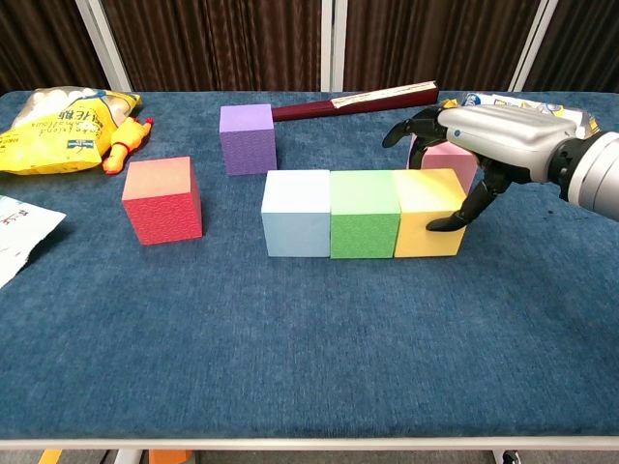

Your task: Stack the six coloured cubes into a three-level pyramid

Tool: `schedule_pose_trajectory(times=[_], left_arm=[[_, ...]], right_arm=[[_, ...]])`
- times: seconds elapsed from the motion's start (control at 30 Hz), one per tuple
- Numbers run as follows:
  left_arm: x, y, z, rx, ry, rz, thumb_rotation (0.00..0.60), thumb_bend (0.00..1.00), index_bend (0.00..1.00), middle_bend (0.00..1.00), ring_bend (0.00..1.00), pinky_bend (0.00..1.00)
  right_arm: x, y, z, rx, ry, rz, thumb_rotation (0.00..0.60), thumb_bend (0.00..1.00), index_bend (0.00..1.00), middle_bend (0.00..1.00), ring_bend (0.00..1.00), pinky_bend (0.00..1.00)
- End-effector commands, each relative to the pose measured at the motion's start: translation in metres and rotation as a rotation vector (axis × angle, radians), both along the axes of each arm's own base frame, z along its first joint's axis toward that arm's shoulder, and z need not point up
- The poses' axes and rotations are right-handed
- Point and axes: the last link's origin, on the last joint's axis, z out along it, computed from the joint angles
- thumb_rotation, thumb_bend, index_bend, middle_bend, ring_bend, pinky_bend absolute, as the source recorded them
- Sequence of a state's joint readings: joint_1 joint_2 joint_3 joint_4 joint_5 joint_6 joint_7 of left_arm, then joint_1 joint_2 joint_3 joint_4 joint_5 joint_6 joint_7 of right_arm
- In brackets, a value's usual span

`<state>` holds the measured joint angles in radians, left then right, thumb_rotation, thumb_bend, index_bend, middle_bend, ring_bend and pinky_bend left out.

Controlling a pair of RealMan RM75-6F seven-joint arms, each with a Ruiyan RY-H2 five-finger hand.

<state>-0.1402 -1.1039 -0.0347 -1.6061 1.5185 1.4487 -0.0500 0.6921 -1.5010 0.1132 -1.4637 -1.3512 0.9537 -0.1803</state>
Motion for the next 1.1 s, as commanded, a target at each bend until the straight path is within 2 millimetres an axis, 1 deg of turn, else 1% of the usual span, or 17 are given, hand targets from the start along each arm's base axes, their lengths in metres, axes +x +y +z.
schedule_pose_trajectory(times=[0.03,0.17,0.33,0.53,0.73,0.87,1.1], left_arm=[[0.000,0.000,0.000,-0.002,0.000,-0.001,0.600,0.00,0.17,0.13,0.06,0.08],[-0.001,0.000,0.000,0.000,-0.001,0.000,0.600,0.00,0.17,0.13,0.06,0.08],[-0.001,-0.001,0.000,0.000,-0.001,0.000,0.600,0.00,0.17,0.13,0.06,0.08],[-0.001,-0.001,0.000,0.001,0.000,-0.003,0.600,0.00,0.17,0.13,0.06,0.08],[0.000,-0.001,0.000,0.002,0.002,-0.005,0.600,0.00,0.17,0.13,0.06,0.08],[0.002,0.000,0.001,0.003,0.004,-0.010,0.600,0.00,0.17,0.13,0.06,0.08],[0.004,0.000,0.002,0.007,0.008,-0.016,0.600,0.00,0.17,0.13,0.06,0.08]], right_arm=[[0.000,0.000,-0.001,0.003,0.003,-0.001,0.600,0.10,0.17,0.42,0.00,0.00],[0.000,0.001,-0.003,0.008,0.005,-0.002,0.600,0.09,0.15,0.40,0.00,0.00],[-0.001,0.002,-0.003,0.012,0.015,-0.002,0.600,0.09,0.01,0.35,0.00,0.00],[-0.002,0.003,-0.002,0.012,0.027,-0.001,0.600,0.09,0.00,0.24,0.00,0.00],[-0.004,0.004,0.002,0.008,0.040,-0.002,0.600,0.09,0.00,0.19,0.00,0.00],[-0.005,0.005,0.019,-0.029,0.053,0.011,0.600,0.09,0.00,0.16,0.00,0.00],[-0.009,0.004,0.070,-0.094,0.082,-0.013,0.600,0.08,0.00,0.18,0.00,0.00]])
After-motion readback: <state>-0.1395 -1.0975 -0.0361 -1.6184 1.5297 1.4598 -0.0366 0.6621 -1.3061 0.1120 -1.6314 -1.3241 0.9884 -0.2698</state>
